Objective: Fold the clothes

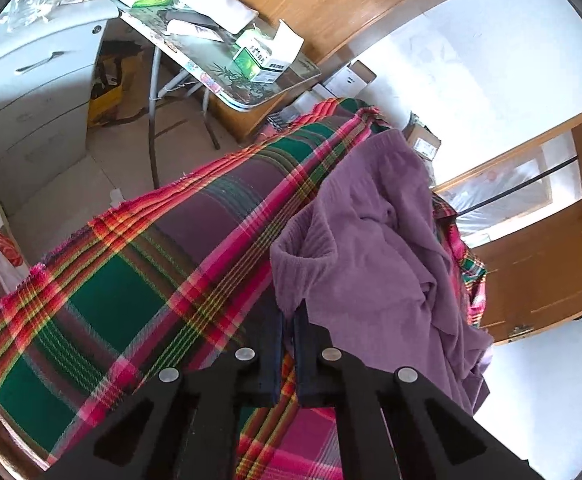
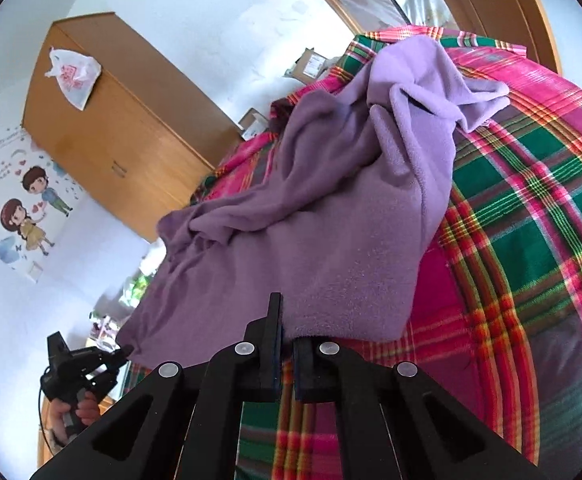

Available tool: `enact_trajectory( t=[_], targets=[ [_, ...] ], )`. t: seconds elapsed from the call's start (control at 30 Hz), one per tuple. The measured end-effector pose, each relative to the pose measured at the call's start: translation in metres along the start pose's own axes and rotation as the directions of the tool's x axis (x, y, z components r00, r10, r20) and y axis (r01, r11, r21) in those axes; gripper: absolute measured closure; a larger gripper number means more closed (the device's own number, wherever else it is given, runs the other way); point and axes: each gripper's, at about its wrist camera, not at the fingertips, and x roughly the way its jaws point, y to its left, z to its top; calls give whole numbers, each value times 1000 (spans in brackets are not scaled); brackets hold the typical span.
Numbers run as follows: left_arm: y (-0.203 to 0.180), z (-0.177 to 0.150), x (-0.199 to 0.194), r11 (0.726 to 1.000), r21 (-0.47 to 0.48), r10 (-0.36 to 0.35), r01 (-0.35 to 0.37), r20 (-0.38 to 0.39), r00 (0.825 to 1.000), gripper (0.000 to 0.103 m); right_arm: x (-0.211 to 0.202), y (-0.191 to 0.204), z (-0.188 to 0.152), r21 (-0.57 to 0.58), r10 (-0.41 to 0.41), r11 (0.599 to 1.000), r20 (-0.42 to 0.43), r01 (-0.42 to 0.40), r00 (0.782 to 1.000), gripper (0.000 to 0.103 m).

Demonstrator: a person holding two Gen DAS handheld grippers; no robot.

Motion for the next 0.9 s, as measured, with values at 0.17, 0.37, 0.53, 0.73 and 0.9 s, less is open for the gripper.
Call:
enact_trajectory(
  t=[0.17, 0.37, 0.53, 0.73, 0.9],
  targets=[
    [6, -7, -11, 1000, -5, -29, 29, 5, 1000, 99, -15, 3, -7, 5, 16, 1000, 9, -16, 1000, 99],
    [16, -19, -23, 999, -11, -42, 42, -1, 999, 99, -31, -1, -12, 34, 17, 999, 30, -18, 999, 99],
    [23, -28, -29, 998, -14, -54, 54, -13, 998, 99, -45, -5, -18, 38, 18, 999, 45, -19, 999, 100],
    [29, -33, -34, 998, -24, -65, 65, -11, 998, 99, -46, -11, -23, 43, 16, 999, 37, -17, 999, 101],
    [36, -33, -28, 997, -54, -56, 55, -15, 998, 99, -36, -17, -27, 39, 9, 999, 9, -10, 1000, 97]
  ],
)
